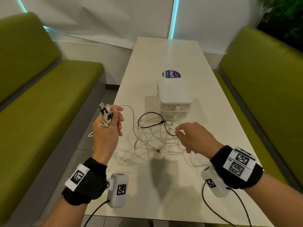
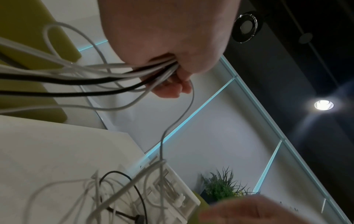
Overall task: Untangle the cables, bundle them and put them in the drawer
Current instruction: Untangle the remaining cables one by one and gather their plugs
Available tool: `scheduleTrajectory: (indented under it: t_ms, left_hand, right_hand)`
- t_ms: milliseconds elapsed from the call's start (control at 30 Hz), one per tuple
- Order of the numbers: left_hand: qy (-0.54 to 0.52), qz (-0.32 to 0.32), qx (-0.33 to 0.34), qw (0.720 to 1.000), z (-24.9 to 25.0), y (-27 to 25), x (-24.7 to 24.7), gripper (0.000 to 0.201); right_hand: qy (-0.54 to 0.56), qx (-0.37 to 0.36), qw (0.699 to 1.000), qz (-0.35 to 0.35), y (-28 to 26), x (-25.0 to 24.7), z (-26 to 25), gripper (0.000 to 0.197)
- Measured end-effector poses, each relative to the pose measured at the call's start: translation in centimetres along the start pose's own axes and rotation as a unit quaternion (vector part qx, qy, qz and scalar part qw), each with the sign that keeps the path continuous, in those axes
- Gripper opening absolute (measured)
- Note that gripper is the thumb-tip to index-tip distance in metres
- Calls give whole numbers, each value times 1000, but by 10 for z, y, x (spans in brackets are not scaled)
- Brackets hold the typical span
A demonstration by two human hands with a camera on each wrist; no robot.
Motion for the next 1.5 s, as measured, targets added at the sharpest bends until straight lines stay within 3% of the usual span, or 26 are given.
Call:
scheduleTrajectory:
  t_ms: [100, 167, 267, 333, 367, 467, 567, 767, 933, 1267, 1367, 1433, 1500]
  left_hand:
    - [3, -19, 8, 1000, -2, -3, 2, 23]
    - [2, -32, 17, 999, -1, -5, 4, 23]
    - [-1, -44, 29, 999, 4, -9, 6, 22]
    - [0, -41, 29, 999, 5, -8, 4, 23]
    - [6, -35, 27, 999, 4, -6, 1, 24]
    - [43, -4, 16, 999, -5, 2, -7, 28]
    - [101, 24, -4, 995, -21, 5, -12, 34]
    - [183, 49, -11, 982, -39, 3, -11, 38]
    - [208, 76, -33, 975, -43, 4, -20, 31]
    - [256, 92, -95, 958, -61, 13, -39, 31]
    - [283, 96, -94, 950, -61, 15, -39, 30]
    - [287, 101, -97, 947, -60, 15, -40, 29]
    - [285, 106, -98, 948, -58, 14, -42, 28]
  right_hand:
    - [48, -85, 994, 43, 9, 5, -29, 42]
    - [9, -161, 986, 40, 18, 13, -49, 45]
    - [-52, -187, 979, -62, 36, 37, -67, 44]
    - [-98, -175, 972, -122, 44, 47, -68, 26]
    - [-116, -177, 970, -120, 47, 47, -67, 20]
    - [-101, -224, 969, -19, 47, 25, -60, 20]
    - [9, -257, 963, 78, 43, -5, -50, 14]
    - [182, -260, 921, 224, 31, -46, -37, 12]
    - [321, -212, 875, 295, 28, -68, -25, 18]
    - [385, -121, 833, 379, 22, -79, 13, 16]
    - [358, -99, 853, 367, 23, -75, 23, 13]
    - [296, -74, 896, 323, 26, -70, 35, 20]
    - [212, -66, 937, 270, 26, -63, 48, 40]
Point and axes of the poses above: each hand's wrist, its own y-axis towards the middle knuckle, its own x-axis out of the palm, z = x × y, the point moved 3 cm from there along y, towards the middle knuckle, and after that the axes turned 12 degrees about -x, right-handed, at the moved point
